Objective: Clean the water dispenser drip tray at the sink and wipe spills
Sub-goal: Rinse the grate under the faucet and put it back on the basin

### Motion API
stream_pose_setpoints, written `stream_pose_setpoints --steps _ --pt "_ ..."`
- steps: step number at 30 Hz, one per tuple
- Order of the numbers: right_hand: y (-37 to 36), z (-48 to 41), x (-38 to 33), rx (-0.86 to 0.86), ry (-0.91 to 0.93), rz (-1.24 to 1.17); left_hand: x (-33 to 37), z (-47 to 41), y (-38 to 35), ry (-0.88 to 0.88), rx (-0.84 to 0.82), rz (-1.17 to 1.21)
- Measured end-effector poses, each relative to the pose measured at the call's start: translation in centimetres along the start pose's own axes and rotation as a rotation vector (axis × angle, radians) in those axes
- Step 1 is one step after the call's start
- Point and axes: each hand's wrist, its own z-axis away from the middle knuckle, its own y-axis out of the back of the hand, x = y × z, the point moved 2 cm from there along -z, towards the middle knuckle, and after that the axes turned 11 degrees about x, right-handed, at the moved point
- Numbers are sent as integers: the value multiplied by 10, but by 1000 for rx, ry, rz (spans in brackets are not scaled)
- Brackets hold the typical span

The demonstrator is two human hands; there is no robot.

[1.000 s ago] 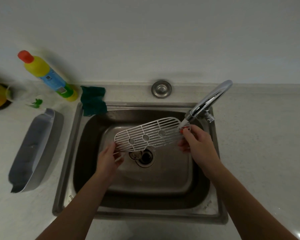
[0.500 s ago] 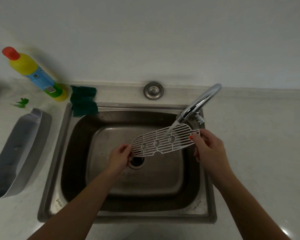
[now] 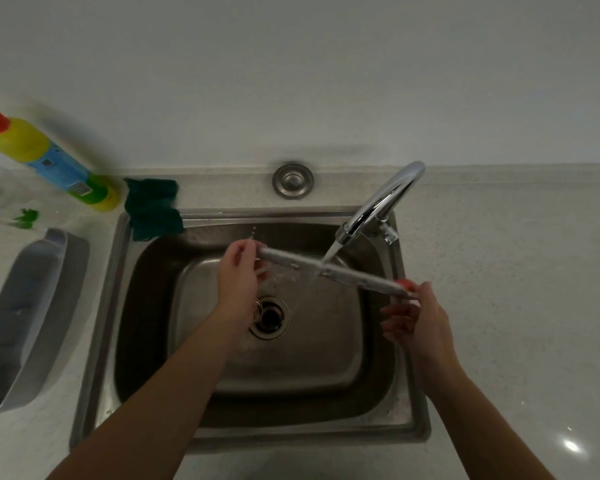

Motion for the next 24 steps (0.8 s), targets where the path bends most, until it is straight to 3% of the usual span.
stream_pose_setpoints --steps 2,4,11,17,21,24 --pt "-8 -6 4 -11 -84 -26 -2 5 14 -28 -20 -9" --pt "-19 -12 2 -23 -52 -23 -10 10 31 -44 -46 -37" --pt "-62 -4 -32 -123 183 44 -47 14 67 204 130 74" --pt "-65 17 -39 -269 436 139 -55 10 70 275 106 -19" --pt "-48 19 -18 -200 613 412 -35 0 75 122 203 -34" --pt "-37 12 1 -133 599 496 -14 -4 77 -9 223 30"
